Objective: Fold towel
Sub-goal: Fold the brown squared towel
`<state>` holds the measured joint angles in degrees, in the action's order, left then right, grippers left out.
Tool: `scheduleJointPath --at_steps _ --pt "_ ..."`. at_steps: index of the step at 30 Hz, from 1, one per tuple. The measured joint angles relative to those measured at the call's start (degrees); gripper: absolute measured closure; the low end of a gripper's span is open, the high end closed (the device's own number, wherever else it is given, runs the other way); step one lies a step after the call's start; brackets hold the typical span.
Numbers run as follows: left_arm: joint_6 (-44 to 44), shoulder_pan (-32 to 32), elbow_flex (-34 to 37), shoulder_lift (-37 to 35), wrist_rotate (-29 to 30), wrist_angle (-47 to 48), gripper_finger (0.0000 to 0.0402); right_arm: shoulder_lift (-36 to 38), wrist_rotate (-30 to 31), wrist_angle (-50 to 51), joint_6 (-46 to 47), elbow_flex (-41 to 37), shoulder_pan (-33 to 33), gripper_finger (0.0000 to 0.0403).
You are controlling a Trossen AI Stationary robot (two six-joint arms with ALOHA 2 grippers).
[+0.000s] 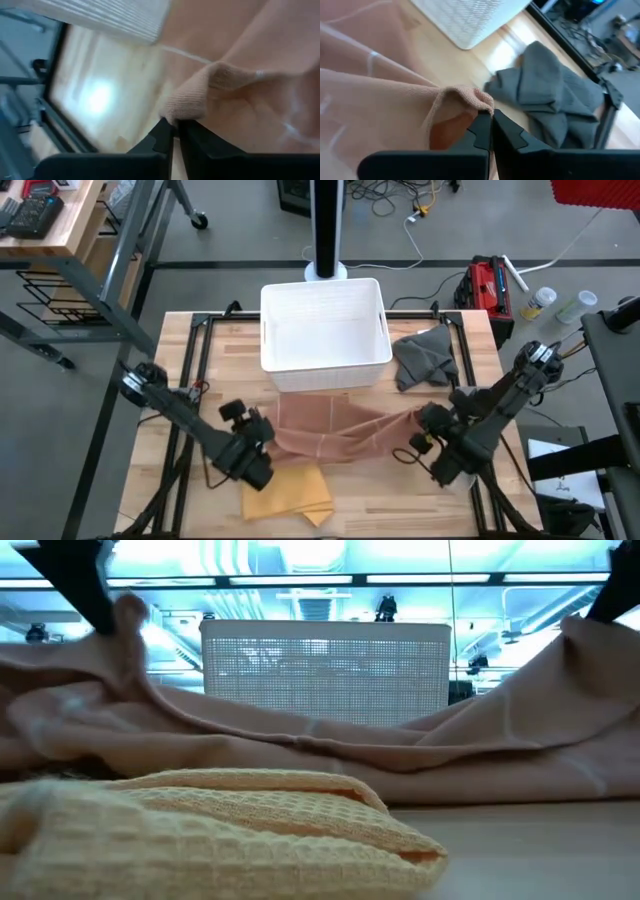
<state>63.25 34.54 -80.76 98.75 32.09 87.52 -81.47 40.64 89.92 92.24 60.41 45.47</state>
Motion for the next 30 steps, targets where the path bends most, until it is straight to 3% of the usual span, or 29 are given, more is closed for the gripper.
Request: scheduleJointPath --at_steps 7,18,24,30 --pt "-1.5 -6.0 7.4 -0.3 0.4 0.0 0.0326 0.6 -6.2 0.2 -3.3 -2.2 -7.6 0.0345" --pt "-1.3 -7.2 15.2 -3.8 -10.3 -0.3 0.0260 1.9 -7.3 -0.3 -8.0 -1.3 -10.6 0.0240" --pt "2.7 -1.0 15.3 -11.5 -17.9 -3.9 0.0247 5.9 -11.4 -3.8 -10.1 -2.4 -4.9 0.0228" --pt "16.6 10.1 15.9 -20.5 -17.5 -17.3 0.0255 10.6 -16.6 -13.7 -7.5 -7.6 1.0 0.0236"
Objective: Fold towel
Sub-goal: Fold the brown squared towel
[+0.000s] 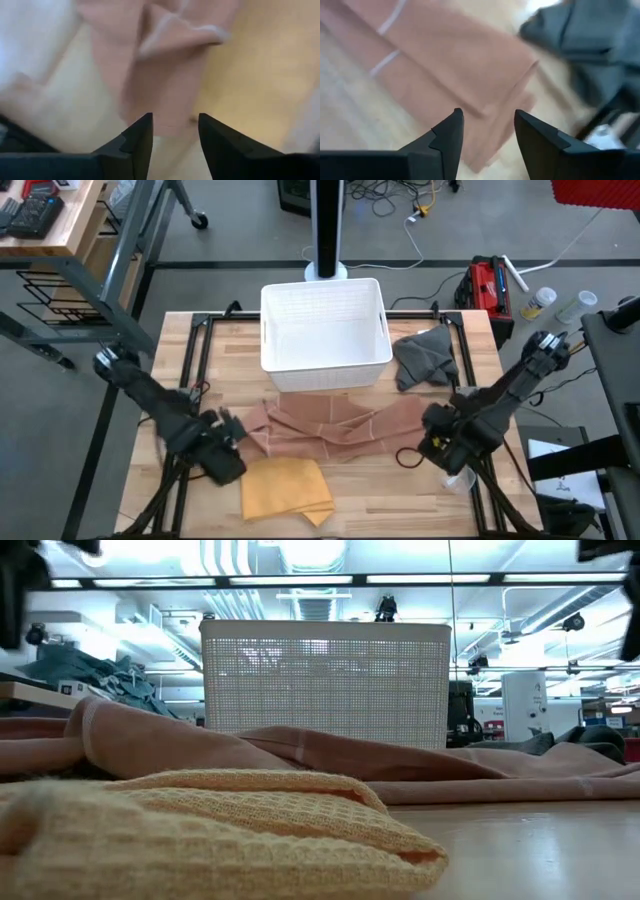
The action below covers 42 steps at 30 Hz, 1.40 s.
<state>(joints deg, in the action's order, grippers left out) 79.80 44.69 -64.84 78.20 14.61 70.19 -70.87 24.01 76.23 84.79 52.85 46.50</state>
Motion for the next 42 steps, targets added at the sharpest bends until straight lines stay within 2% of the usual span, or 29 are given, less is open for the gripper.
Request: scheduleJointPath --at_steps 4,11,16,29,36,42 --pt "11.8 6.6 1.2 -1.6 3.8 -0.8 0.0262 0.8 -0.8 -0.9 5.1 -3.6 1.8 0.0237" --pt "26.9 12.5 5.5 0.2 0.7 -1.4 0.0252 1.0 -6.4 -2.8 6.8 -7.4 1.9 0.0218" --pt "27.5 12.6 7.9 2.4 -0.7 -4.9 0.0226 1.0 -6.5 -3.7 5.7 -7.3 1.9 0.0204" --pt "30.9 12.4 9.1 11.2 0.7 -7.9 0.0176 1.0 -6.4 -3.8 3.7 -7.3 1.9 0.0184" --pt "30.9 11.2 9.2 14.9 3.0 -10.8 0.0174 1.0 -6.0 -3.9 2.1 -7.3 1.9 0.0183" --pt "30.2 10.5 9.2 15.8 9.9 -14.2 0.0191 1.0 -6.0 -3.9 0.3 -7.3 1.9 0.0182"
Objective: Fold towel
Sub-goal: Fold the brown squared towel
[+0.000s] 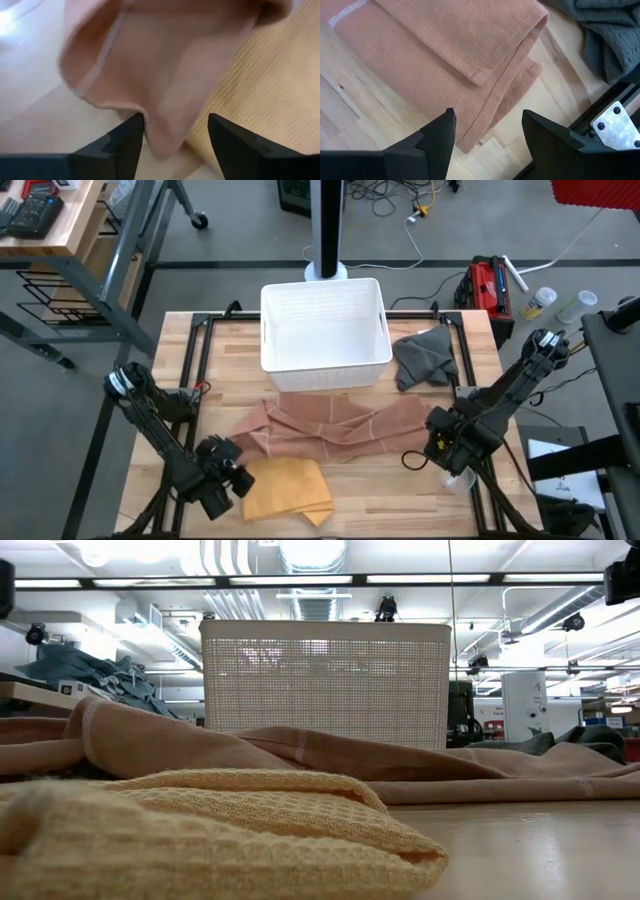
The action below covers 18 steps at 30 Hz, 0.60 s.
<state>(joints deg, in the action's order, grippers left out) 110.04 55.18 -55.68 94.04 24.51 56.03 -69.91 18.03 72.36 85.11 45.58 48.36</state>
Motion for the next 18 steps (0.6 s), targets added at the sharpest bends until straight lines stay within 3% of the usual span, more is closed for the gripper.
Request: scheduleJointPath --at_steps 6,13,18 --pt "0.0 -0.1 0.0 0.0 1.7 -3.1 0.0244 0.0 0.1 0.2 2.0 -0.4 -0.2 0.0195" --pt "-4.5 -0.1 0.0 0.0 1.8 -8.7 0.0385 0.0 -0.9 0.1 2.6 -2.0 -1.9 0.0195" --pt "-4.8 -0.1 0.0 0.0 1.8 -9.5 0.0395 -0.4 -4.3 -0.6 2.9 -4.2 -3.1 0.0192"
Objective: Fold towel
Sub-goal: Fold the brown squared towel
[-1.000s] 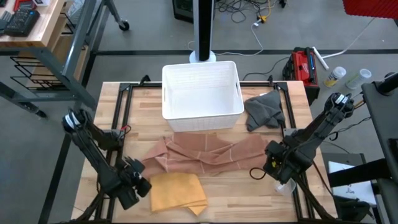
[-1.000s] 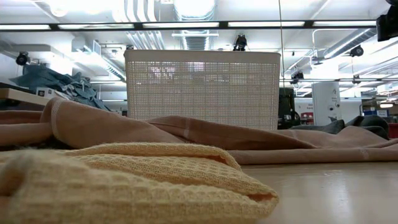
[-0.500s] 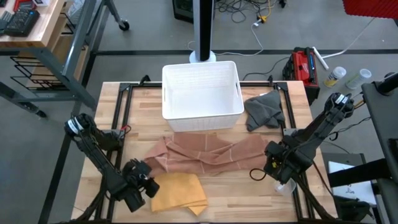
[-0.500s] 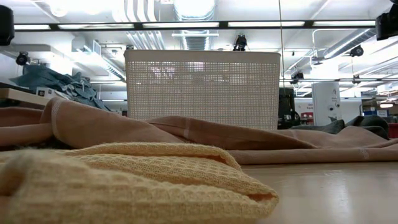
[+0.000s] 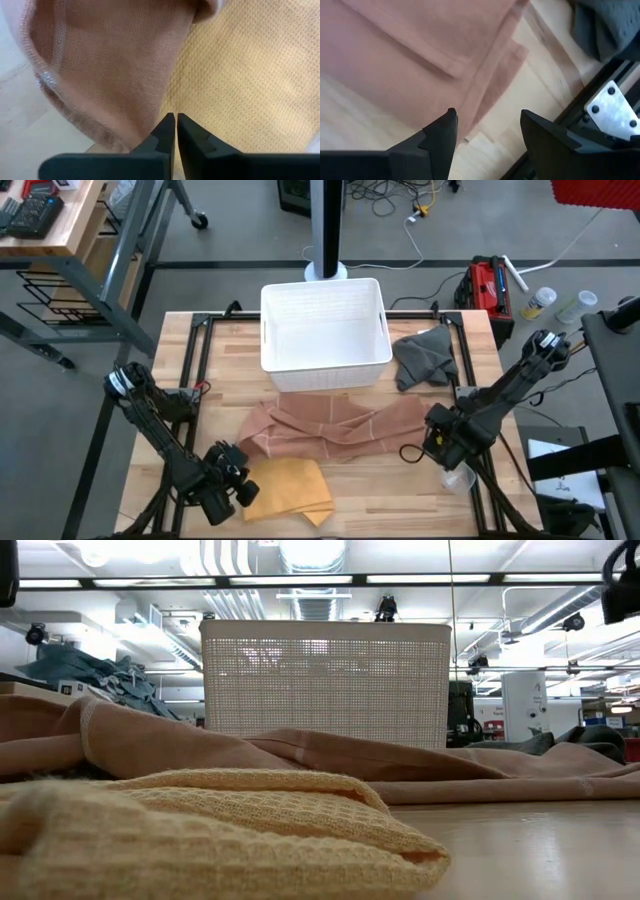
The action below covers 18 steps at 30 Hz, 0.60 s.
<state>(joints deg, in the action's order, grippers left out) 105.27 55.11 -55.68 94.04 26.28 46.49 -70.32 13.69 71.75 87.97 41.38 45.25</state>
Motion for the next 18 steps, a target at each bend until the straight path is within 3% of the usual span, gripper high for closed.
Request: scheduleJointPath --at_steps 8,14,18 --pt "0.3 0.1 -0.4 0.0 -0.4 -0.2 0.0401 -1.3 -1.6 -2.0 -0.4 -0.4 -0.2 0.0198" --pt "0.4 1.7 -3.3 0.0 -5.5 -0.4 0.0401 -4.9 -3.8 -7.3 0.5 -0.6 -0.1 0.0195" --pt "4.1 2.5 -4.1 0.0 -13.0 2.5 0.0401 -8.5 -3.4 -7.1 1.6 -1.0 -0.2 0.0195"
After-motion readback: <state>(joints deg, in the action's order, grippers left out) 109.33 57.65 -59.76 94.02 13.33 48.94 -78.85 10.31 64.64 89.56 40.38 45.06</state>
